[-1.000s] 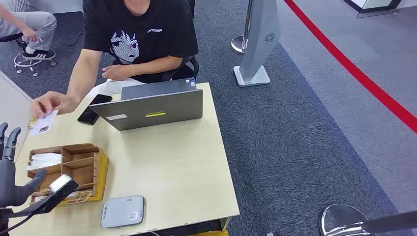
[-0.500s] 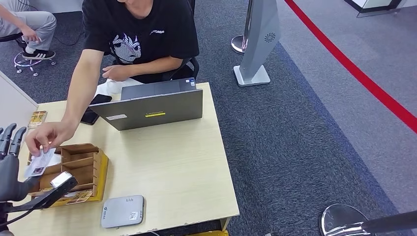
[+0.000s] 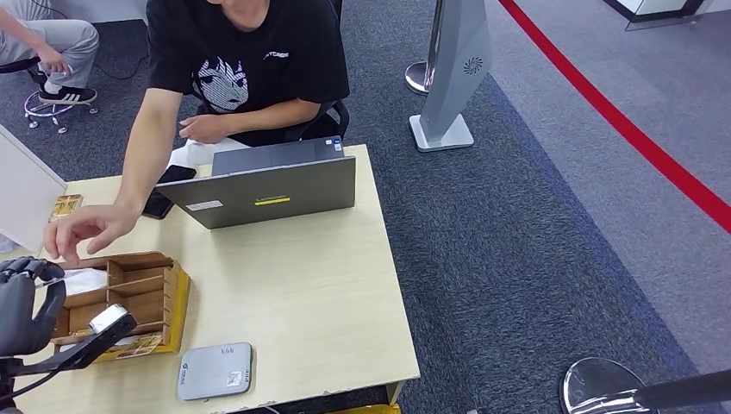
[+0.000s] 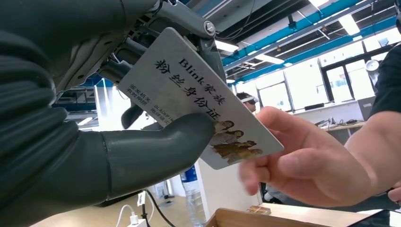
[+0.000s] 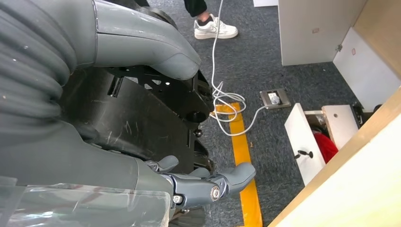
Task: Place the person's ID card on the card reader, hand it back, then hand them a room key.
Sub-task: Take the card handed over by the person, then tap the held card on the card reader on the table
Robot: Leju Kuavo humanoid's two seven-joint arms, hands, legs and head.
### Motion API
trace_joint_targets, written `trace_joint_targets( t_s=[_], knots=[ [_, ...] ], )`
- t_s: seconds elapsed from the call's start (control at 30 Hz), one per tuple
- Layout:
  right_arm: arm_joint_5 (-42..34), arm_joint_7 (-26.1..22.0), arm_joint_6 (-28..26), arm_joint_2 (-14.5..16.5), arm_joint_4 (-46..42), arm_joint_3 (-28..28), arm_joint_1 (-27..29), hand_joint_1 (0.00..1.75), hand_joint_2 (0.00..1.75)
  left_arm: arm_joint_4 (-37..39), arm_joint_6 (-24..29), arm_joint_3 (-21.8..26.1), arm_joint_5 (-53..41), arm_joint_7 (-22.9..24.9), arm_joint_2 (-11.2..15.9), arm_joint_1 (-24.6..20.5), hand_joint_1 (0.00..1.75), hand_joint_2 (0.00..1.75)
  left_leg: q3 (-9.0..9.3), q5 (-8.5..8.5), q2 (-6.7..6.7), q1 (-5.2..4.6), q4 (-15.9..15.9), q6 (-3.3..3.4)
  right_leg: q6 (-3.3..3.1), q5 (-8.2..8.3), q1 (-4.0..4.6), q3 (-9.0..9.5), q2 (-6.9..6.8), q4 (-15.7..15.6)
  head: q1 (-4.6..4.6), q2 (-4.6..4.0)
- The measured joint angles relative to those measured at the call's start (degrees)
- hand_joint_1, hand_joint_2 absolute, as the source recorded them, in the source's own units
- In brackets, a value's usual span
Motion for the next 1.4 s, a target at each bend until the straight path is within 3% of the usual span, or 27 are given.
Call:
trace_joint_targets(
  t_s=[0.1, 0.23, 0.33, 0.4, 0.6, 0.8, 1.2, 1.4],
  knots=[
    [-1.7, 0.4, -1.5, 0.0, -0.3, 0.3, 0.3, 0.0, 1.75, -1.6, 0.6, 0.1, 0.5, 0.2, -1.1, 1.0, 1.75, 1.75, -0.01, 0.0, 0.0, -0.01, 0.0, 0.0, 0.0, 0.0, -0.01, 0.0, 0.01, 0.0, -0.01, 0.0],
    [-6.5, 1.0, -6.3, 0.0, -2.1, 2.2, 1.8, 0.0, 1.75, -9.4, 1.0, -0.7, 3.2, -1.5, -6.6, 6.6, 1.75, 1.75, -0.03, -0.11, 0.09, -0.05, 0.0, 0.09, 0.05, -0.03, -0.04, -0.01, 0.09, 0.0, 0.03, 0.0],
    [-8.8, 1.4, -8.8, 0.0, -3.8, 3.7, 2.8, 0.0, 1.75, -15.9, -0.1, -4.6, 4.3, -0.7, -10.8, 13.0, 1.75, 1.75, -0.02, -0.23, 0.16, -0.08, 0.0, 0.21, 0.12, -0.08, -0.08, -0.02, 0.17, -0.1, 0.05, 0.0],
    [-8.9, 1.6, -9.1, 0.0, -4.5, 4.2, 3.0, 0.0, 1.75, -18.1, 0.0, -8.9, 5.1, 1.5, -11.9, 16.4, 1.75, 1.75, -0.02, -0.26, 0.15, -0.09, 0.0, 0.26, 0.15, -0.1, -0.08, -0.02, 0.14, -0.1, 0.05, 0.0],
    [-7.6, 1.7, -8.0, 0.0, -5.1, 4.3, 2.6, 0.0, 1.75, -17.7, 0.4, -18.2, 8.8, 5.3, -11.5, 19.9, 1.75, 1.75, -0.01, -0.28, 0.14, -0.06, 0.0, 0.27, 0.17, -0.11, -0.05, 0.01, 0.1, -0.1, 0.0, 0.0],
    [-5.3, 1.5, -5.7, 0.0, -4.5, 3.5, 1.4, 0.0, 1.75, -9.8, 0.6, -24.0, 11.3, 8.7, -10.3, 20.2, 1.75, 1.75, 0.02, -0.25, 0.14, -0.05, 0.0, 0.25, 0.16, -0.11, -0.04, 0.03, 0.11, -0.1, -0.04, 0.0],
    [-4.4, 1.6, -4.2, 0.0, -3.6, 2.8, 0.7, 0.0, 1.75, -1.3, -1.1, -25.1, 6.1, 10.8, -9.8, 19.9, 1.75, 1.75, -0.02, -0.26, 0.14, -0.06, 0.0, 0.26, 0.16, -0.11, -0.05, 0.02, 0.11, -0.1, -0.04, 0.0],
    [-5.0, 1.4, -4.7, 0.0, -3.3, 2.7, 0.7, 0.0, 1.75, -0.5, 1.4, -25.3, 2.3, 9.7, -9.5, 19.5, 1.75, 1.75, 0.0, -0.26, 0.13, -0.05, 0.0, 0.26, 0.16, -0.11, -0.04, 0.01, 0.1, -0.1, -0.04, 0.0]
  ],
)
